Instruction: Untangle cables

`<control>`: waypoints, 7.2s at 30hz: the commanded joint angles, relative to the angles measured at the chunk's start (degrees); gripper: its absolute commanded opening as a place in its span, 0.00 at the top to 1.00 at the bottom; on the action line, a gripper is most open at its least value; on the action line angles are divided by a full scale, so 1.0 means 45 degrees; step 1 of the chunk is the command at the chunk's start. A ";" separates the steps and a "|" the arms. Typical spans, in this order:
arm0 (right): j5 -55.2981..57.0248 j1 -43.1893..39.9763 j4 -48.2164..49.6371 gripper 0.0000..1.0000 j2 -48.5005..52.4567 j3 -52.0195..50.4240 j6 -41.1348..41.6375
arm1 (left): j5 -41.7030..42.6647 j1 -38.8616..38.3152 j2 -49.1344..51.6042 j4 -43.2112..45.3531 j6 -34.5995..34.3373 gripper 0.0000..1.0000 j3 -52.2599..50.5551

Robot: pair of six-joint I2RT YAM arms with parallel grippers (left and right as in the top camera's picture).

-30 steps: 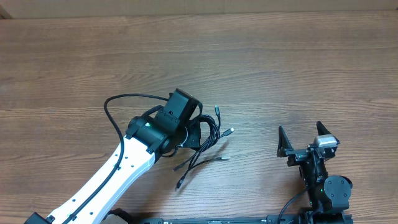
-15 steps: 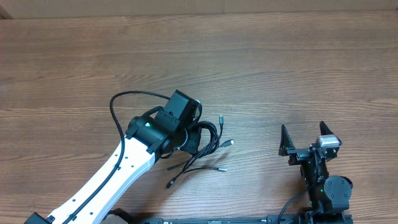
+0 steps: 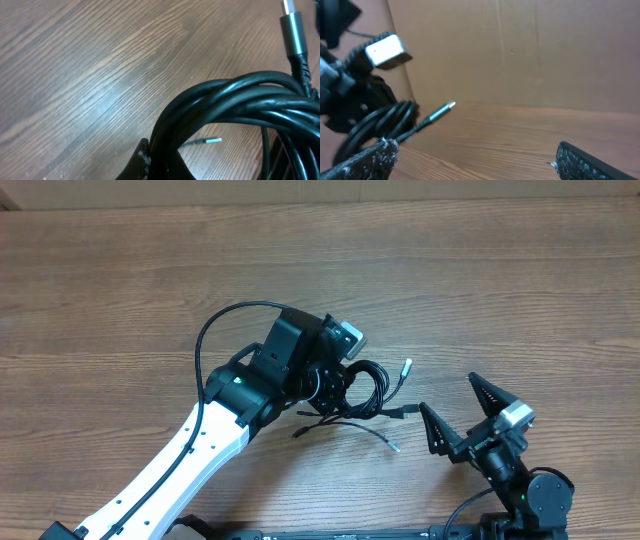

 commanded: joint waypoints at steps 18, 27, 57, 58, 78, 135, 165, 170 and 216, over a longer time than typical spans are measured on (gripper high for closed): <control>-0.1297 -0.0073 -0.3852 0.00 0.1277 0.4362 0.2511 | 0.0627 -0.0087 -0.0267 0.0403 0.3871 0.96 0.0262; -0.1938 -0.0073 -0.8752 0.00 0.6173 0.8782 -0.0617 | -0.0034 -0.0092 -0.0267 0.0408 0.4605 0.96 0.0262; -0.1520 -0.0073 -1.0875 0.00 0.7499 0.9685 -0.1826 | 0.2273 -0.0753 -0.0170 0.4070 0.4391 0.96 0.0262; -0.1336 -0.0073 -1.0928 0.00 0.7499 0.9685 -0.1826 | 0.2317 -0.0753 -0.0170 0.4085 0.4347 0.96 0.0262; -0.2011 -0.0073 -1.0909 0.00 0.7499 0.9685 -0.1889 | 0.1409 -0.0758 -0.0097 0.4027 0.3536 0.96 0.0262; 0.0287 -0.0073 -1.1196 0.00 0.9428 0.9685 -0.1399 | 0.1239 -0.1311 0.0155 0.2701 0.4226 0.96 0.0262; 0.0840 -0.0073 -1.0894 0.00 0.9442 0.9685 -0.1433 | 0.5100 -0.1336 0.0155 0.1180 0.4235 0.96 0.0262; 0.1239 -0.0073 -1.0924 0.00 0.9520 0.9685 -0.1399 | 0.7713 -0.1336 0.0151 0.1005 0.5333 0.96 0.0262; 0.3696 -0.0073 -1.1273 0.00 1.2546 0.9690 0.1141 | 0.0515 0.0593 0.0141 0.0437 -0.4843 0.96 0.0277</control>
